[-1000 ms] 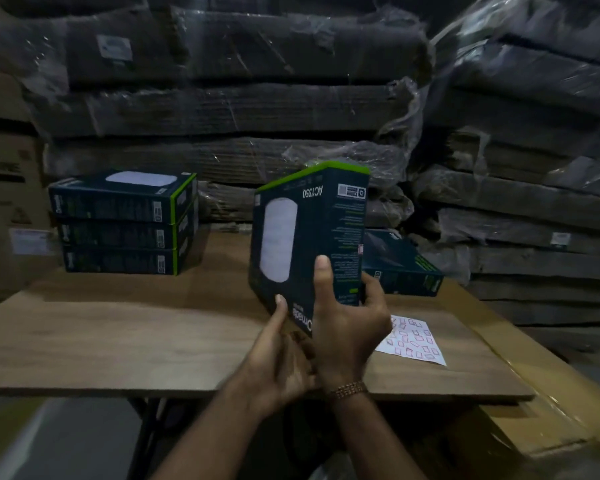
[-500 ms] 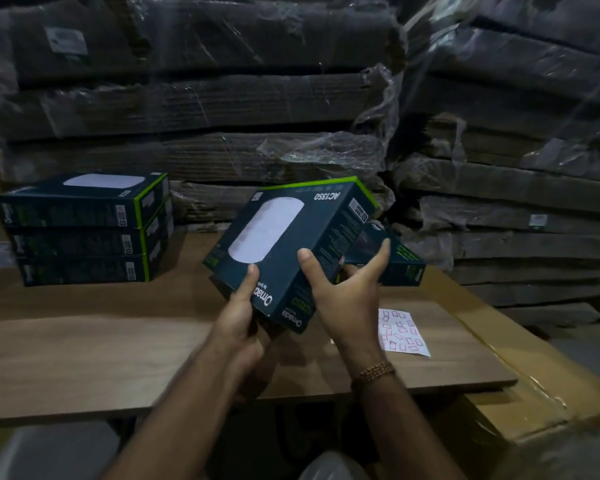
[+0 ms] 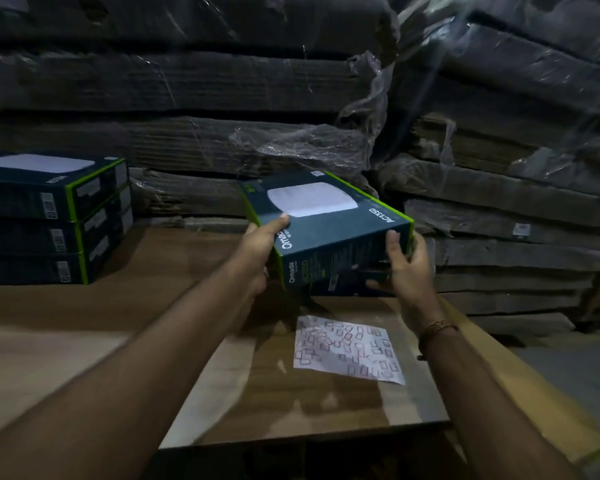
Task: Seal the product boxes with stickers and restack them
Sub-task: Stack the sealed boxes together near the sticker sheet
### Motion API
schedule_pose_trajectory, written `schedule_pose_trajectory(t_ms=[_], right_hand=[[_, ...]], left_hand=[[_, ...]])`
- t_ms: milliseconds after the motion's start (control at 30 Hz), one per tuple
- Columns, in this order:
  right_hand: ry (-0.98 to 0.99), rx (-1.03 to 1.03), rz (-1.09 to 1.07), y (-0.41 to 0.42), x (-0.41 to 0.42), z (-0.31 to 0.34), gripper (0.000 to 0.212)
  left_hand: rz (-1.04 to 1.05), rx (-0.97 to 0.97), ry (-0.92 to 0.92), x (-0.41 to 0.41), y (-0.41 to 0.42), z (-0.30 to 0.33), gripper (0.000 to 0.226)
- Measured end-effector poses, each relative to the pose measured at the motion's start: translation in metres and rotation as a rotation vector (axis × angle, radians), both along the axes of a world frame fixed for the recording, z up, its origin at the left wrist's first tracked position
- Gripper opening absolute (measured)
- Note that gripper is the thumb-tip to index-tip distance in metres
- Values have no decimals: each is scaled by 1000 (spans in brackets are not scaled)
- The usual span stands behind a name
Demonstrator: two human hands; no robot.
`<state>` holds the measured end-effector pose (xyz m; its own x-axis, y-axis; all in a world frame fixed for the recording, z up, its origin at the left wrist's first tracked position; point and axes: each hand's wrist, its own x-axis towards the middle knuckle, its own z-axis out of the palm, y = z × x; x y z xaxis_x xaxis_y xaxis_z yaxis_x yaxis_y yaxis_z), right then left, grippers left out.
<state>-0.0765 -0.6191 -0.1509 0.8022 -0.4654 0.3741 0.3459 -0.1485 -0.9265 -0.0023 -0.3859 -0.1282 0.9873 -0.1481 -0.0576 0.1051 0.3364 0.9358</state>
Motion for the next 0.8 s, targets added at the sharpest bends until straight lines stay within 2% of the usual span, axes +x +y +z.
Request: schedule_pose_trajectory(t_ms=[100, 233, 400, 567, 633, 733, 800], right_hand=[[-45, -56, -53, -28, 21, -13, 40], [-27, -179, -143, -62, 49, -31, 32], [61, -296, -264, -91, 76, -53, 62], [86, -380, -316, -95, 93, -81, 49], [74, -352, -283, -97, 101, -88, 45], [58, -299, -255, -100, 104, -90, 36], [50, -289, -244, -104, 101, -93, 37]], left_hand=[[-15, 81, -11, 30, -25, 11, 51], [-31, 124, -39, 61, -53, 12, 51], [-84, 184, -72, 92, -81, -1, 52], [-24, 329, -211, 116, -94, -2, 42], [-19, 383, -217, 122, -98, -6, 42], [-50, 443, -190, 125, -101, -25, 43], [-29, 474, -183, 134, -101, -40, 55]])
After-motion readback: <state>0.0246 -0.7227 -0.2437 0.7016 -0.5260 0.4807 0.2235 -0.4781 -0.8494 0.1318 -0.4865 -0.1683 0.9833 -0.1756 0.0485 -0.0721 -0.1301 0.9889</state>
